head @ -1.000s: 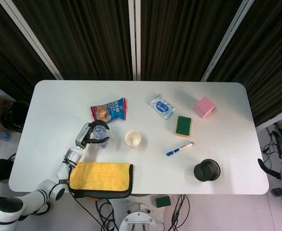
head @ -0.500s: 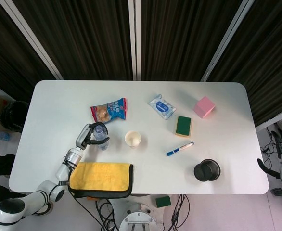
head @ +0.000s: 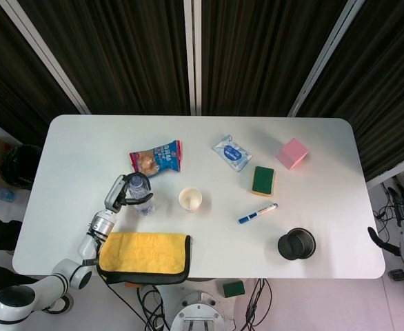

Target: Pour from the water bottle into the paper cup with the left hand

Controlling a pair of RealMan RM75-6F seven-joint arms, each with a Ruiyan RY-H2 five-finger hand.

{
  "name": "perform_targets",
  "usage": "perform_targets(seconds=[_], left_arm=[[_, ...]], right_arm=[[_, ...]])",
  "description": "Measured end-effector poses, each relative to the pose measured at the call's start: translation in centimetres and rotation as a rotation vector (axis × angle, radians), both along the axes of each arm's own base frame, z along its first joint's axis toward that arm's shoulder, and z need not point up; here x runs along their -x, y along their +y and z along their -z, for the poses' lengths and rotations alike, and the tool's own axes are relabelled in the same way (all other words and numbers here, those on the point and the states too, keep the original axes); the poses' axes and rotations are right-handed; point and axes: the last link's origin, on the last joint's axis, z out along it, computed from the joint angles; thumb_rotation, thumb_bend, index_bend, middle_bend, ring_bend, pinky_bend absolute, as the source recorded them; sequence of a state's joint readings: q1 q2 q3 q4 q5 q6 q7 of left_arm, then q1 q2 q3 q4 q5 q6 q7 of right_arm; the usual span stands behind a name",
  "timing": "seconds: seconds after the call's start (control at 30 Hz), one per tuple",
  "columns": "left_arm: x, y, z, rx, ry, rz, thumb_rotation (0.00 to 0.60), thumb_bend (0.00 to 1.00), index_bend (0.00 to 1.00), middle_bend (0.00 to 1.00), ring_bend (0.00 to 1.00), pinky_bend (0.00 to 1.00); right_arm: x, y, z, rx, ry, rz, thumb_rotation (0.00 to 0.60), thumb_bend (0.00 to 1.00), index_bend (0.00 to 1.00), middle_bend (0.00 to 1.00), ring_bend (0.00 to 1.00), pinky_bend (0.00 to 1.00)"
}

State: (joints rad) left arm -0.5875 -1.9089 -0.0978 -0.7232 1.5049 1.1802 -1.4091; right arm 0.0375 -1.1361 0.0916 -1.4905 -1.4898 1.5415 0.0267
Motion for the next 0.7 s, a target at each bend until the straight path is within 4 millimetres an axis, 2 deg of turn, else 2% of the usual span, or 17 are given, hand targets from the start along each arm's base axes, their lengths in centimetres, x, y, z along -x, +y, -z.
perform_targets(seconds=[0.33,0.7], left_arm=[[0.04,0.03,-0.57,-0.061,0.051,0.018,0.600,0.32,0.78,0.79,0.66,0.54],[-0.01,0.19,-0.80,-0.203,0.271,0.074,0.600,0.33,0.78,0.79,0.66,0.55]], right_arm=[[-0.10,-0.07,0.12,-0.002,0.001,-0.002,0.508,0.24,0.00,0.00,0.00,0.00],[-0.09,-0.02,0.01,-0.005,-0.002,-0.002,0.511,0.24,0.00,0.00,0.00,0.00]])
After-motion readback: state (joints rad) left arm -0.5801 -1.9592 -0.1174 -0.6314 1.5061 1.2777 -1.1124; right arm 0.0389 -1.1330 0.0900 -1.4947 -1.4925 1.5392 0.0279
